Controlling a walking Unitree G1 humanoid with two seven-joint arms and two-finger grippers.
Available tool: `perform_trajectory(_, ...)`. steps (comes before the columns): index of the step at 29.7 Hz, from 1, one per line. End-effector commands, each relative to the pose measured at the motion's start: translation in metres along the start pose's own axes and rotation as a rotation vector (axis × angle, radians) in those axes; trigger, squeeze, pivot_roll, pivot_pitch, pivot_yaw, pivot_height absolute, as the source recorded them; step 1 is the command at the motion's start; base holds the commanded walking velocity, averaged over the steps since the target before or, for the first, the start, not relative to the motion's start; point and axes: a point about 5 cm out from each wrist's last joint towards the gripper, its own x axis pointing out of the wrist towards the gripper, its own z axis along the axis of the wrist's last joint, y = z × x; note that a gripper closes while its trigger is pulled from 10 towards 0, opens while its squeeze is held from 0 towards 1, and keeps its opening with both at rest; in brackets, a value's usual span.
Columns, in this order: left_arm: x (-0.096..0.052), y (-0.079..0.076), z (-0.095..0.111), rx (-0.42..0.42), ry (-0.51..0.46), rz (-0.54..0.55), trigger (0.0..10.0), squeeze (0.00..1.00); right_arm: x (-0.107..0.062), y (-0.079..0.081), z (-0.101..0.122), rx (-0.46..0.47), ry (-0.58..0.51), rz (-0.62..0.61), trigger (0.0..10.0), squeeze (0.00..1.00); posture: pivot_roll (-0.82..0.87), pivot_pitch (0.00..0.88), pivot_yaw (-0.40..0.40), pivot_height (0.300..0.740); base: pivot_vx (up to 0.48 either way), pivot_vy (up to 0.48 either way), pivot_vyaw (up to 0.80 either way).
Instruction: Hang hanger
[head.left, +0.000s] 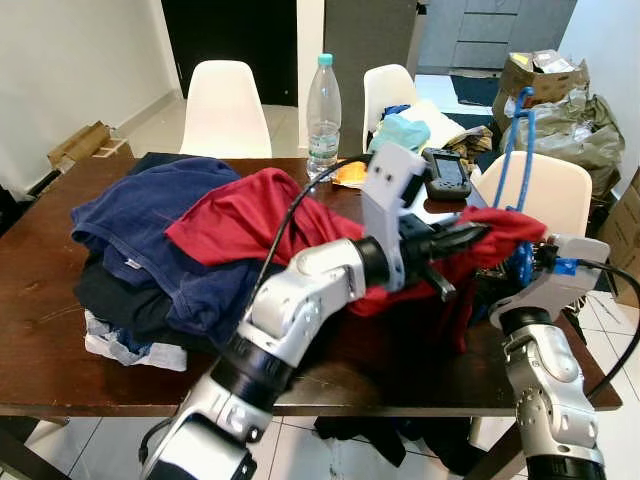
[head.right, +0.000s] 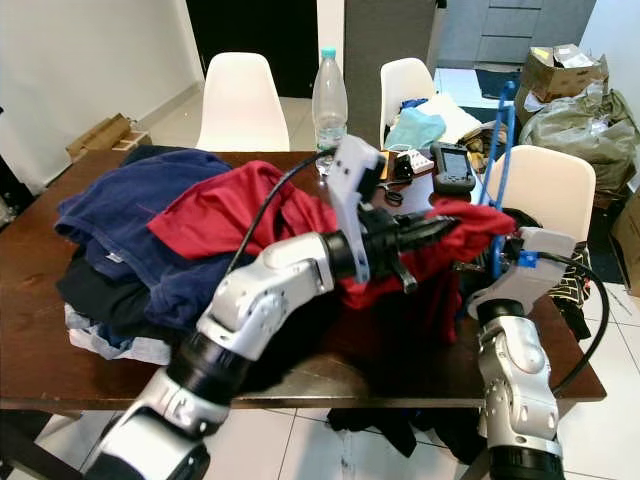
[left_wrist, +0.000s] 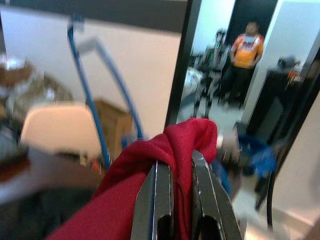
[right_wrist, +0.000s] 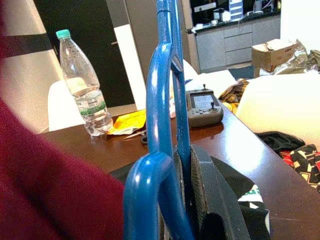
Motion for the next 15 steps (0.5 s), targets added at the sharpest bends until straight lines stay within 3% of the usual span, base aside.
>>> perform_trajectory(1,0.025,-0.015,0.038,0.004,-0.151,-0.079,0.0,0.00,-0.002,-0.004,-0.011,-0.031,0.052,-0.024,10.0,0.00,0.07,0.017,0.021,0.740,0.000,0.000,0.00)
perform_trajectory(2,0.027,-0.010,0.058,0.038,-0.193,-0.077,0.0,0.00,-0.003,-0.005,-0.012,-0.044,0.059,-0.029,10.0,0.00,0.07,0.017,0.021,0.740,0.000,0.000,0.00)
perform_trajectory(3,0.027,-0.010,0.058,0.038,-0.193,-0.077,0.0,0.00,-0.003,-0.005,-0.012,-0.044,0.059,-0.029,10.0,0.00,0.07,0.017,0.021,0.740,0.000,0.000,0.00)
perform_trajectory(4,0.024,0.004,0.087,0.082,-0.261,-0.076,0.0,0.00,-0.003,-0.006,-0.014,-0.056,0.067,-0.034,10.0,0.00,0.08,0.016,0.022,0.740,0.000,0.000,0.00)
perform_trajectory(8,0.024,0.009,0.097,0.098,-0.283,-0.071,0.0,0.00,-0.003,-0.006,-0.015,-0.057,0.067,-0.034,10.0,0.00,0.08,0.012,0.024,0.740,0.000,0.000,0.00)
perform_trajectory(10,0.024,0.012,0.136,0.123,-0.361,-0.086,0.0,0.00,-0.002,-0.005,-0.015,-0.058,0.065,-0.037,10.0,0.00,0.08,0.006,0.029,0.740,0.000,0.000,0.00)
perform_trajectory(12,0.024,0.012,0.136,0.123,-0.361,-0.086,0.0,0.00,-0.002,-0.005,-0.015,-0.058,0.065,-0.037,10.0,0.00,0.08,0.006,0.029,0.740,0.000,0.000,0.00)
perform_trajectory(14,0.025,0.011,0.164,0.117,-0.415,-0.101,0.0,0.00,-0.001,-0.004,-0.016,-0.058,0.063,-0.038,10.0,0.00,0.08,0.006,0.032,0.740,0.000,0.000,0.00)
perform_trajectory(15,0.025,0.011,0.164,0.117,-0.415,-0.101,0.0,0.00,-0.001,-0.004,-0.016,-0.058,0.063,-0.038,10.0,0.00,0.08,0.006,0.032,0.740,0.000,0.000,0.00)
